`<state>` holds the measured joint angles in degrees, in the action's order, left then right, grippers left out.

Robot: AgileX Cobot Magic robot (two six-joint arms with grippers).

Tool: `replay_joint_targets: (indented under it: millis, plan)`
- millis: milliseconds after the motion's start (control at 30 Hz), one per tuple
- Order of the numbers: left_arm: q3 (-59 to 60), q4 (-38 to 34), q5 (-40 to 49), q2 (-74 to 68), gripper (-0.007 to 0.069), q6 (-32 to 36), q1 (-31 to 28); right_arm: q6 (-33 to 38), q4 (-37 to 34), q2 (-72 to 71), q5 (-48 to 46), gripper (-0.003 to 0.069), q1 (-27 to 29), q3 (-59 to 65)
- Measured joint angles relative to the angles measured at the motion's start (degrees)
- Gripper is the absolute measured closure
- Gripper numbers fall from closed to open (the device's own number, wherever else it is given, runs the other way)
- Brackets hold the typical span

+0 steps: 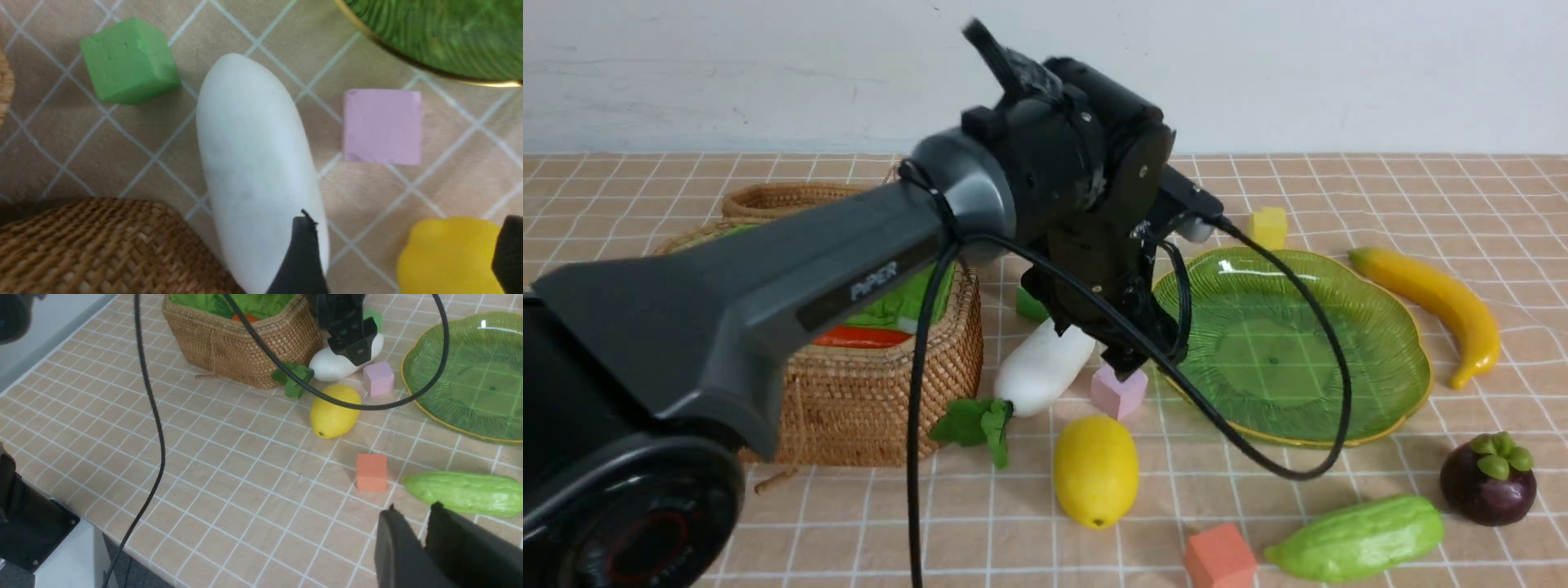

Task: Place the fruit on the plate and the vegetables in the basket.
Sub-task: Take a daikon with your left arm and place it on the basket on the left.

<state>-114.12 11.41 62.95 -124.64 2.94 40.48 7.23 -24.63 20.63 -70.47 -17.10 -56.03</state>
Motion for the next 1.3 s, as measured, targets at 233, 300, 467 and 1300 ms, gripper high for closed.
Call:
replay_joint_targets:
  millis: [233,300,467,1300]
  plan:
    - [-0.2,8.32,-2.75,-3.78,0.0041,0.0,-0.53,0.0,-0.7,0.0,-1.03,0.0518,0.0,0.0]
    - [-0.27,8.38,-3.32,-4.28,0.0053,0.0,-0.97,-0.02,-0.7,0.0,-1.08,0.0518,0.0,0.0]
    - [-0.3,8.26,-5.01,-6.47,0.0064,0.0,-2.65,-0.02,-0.7,0.0,-1.88,0.0518,0.0,0.0]
    - [-0.55,7.22,-2.85,1.5,0.0109,-0.48,0.74,1.03,-0.29,0.0,-0.24,0.0515,0.0,0.0]
